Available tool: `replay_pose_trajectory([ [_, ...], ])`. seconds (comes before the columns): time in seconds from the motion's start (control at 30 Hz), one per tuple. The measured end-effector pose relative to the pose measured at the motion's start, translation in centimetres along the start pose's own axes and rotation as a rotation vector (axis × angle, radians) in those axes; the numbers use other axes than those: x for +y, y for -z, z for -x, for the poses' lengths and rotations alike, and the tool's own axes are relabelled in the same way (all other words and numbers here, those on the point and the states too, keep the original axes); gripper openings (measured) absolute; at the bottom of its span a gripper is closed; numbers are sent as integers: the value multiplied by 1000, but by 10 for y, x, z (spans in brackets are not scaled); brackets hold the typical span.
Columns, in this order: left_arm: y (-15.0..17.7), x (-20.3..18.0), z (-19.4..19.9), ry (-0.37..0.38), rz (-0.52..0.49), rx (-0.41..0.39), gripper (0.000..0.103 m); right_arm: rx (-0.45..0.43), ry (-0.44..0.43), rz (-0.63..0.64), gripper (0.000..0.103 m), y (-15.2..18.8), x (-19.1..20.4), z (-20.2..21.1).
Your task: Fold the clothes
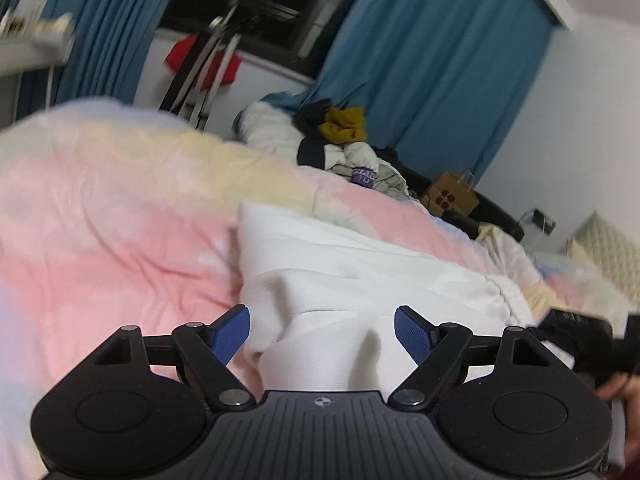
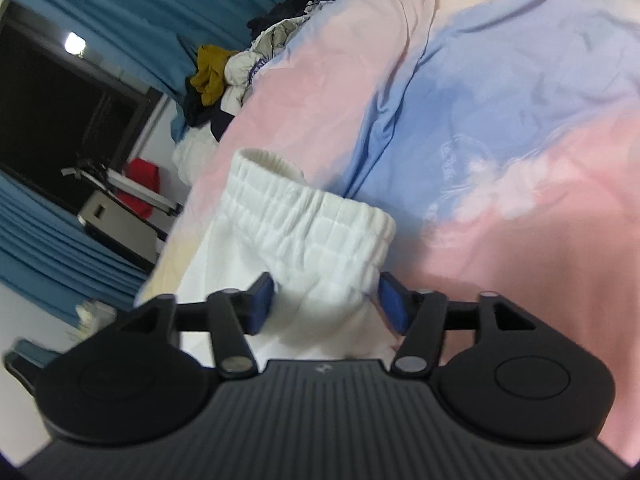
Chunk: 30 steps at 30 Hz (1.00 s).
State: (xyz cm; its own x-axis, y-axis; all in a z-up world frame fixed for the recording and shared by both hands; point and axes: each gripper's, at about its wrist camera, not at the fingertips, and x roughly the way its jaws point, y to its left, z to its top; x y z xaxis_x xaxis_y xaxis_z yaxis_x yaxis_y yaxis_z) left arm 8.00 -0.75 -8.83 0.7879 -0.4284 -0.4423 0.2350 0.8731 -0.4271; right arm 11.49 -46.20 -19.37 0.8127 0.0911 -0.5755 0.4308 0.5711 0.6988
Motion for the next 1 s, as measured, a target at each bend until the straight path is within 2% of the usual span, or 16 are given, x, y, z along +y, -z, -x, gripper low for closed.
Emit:
replay_pose_trajectory([
  [0.07, -2, 10, 0, 24, 53, 16, 84, 28, -19, 3, 86, 0, -2, 4],
  [0.17, -3, 21, 2, 48, 116, 34, 89, 90, -38, 7, 85, 2, -5, 0],
  [0.23, -1, 22, -4, 52, 132, 50, 95, 104, -1, 36, 85, 6, -2, -6],
  [0.37, 3, 22, -15, 60, 164, 82, 97, 112, 29, 80, 87, 10, -2, -22],
  [0.5, 7, 28, -25, 70, 222, 106, 97, 179, -54, 12, 90, 11, -10, -41],
  [0.63, 9, 37, -32, 72, 286, 119, 97, 202, -111, 24, 91, 11, -2, -41],
  [0.8, 11, 42, -38, 78, 332, 132, 97, 170, -262, 97, 91, 13, 21, -19],
  [0.9, 12, 45, -42, 82, 359, 139, 95, 191, -185, 36, 91, 15, 9, -33],
  [1.0, 13, 46, -47, 102, 368, 154, 84, 211, -115, -32, 90, 17, -5, -51],
])
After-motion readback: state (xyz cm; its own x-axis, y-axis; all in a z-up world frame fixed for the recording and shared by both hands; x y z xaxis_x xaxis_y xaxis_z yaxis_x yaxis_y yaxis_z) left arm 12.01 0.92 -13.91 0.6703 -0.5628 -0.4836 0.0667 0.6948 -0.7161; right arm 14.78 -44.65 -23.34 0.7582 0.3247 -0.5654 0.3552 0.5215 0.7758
